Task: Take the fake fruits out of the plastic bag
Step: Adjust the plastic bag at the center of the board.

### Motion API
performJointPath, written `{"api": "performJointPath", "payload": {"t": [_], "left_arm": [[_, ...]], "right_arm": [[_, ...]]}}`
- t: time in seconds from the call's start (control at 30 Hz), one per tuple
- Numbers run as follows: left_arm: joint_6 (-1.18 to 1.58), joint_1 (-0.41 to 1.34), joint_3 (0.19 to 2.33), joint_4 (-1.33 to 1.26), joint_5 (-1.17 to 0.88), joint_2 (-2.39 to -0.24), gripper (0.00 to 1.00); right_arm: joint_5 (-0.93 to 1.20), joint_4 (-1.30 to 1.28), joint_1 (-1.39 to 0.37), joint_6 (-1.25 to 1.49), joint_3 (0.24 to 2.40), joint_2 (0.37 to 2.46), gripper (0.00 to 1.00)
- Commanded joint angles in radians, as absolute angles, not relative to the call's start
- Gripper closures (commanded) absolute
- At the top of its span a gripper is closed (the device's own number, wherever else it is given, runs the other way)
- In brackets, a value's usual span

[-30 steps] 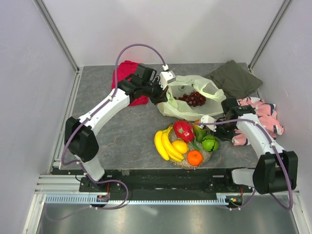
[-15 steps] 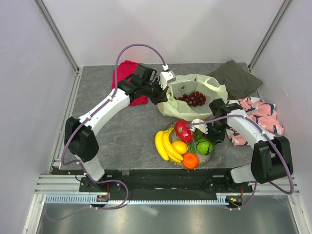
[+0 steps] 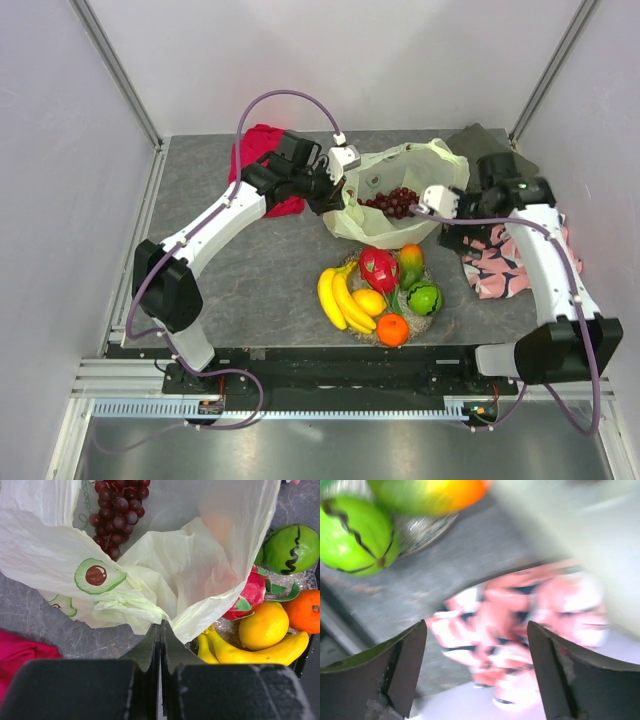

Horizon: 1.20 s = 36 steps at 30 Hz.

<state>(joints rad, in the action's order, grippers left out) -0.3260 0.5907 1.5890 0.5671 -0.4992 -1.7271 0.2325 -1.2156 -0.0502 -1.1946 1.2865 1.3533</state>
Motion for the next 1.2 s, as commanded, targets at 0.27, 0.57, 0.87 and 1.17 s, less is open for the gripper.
{"api": "performJointPath", "payload": {"t": [0.27,0.57,0.87,1.17], "left_arm": [[-0.296,0.591,1.552,0.610,-0.694,-1.608,0.98],[-0.368,0.591,1.534,0.765,-0.776,-1.425,0.98],[-0.463,0.589,1.500,0.812,-0.585,-1.492,0.98],[-0.224,0.394,2.445,0.683,-0.480,-2.157,0.98]], "right_arm": [[0.638,-1.205,-0.168,-0.904,1.634,1.448,0.18],[0.411,-0.651,-0.380,-0.592,1.468,1.624,0.23],[0.390,-0.575,-0.368,-0.541,1.652,1.818,0.23],[0.382,-0.609,-0.226,-0.463,2.168,2.184,0.68]]}}
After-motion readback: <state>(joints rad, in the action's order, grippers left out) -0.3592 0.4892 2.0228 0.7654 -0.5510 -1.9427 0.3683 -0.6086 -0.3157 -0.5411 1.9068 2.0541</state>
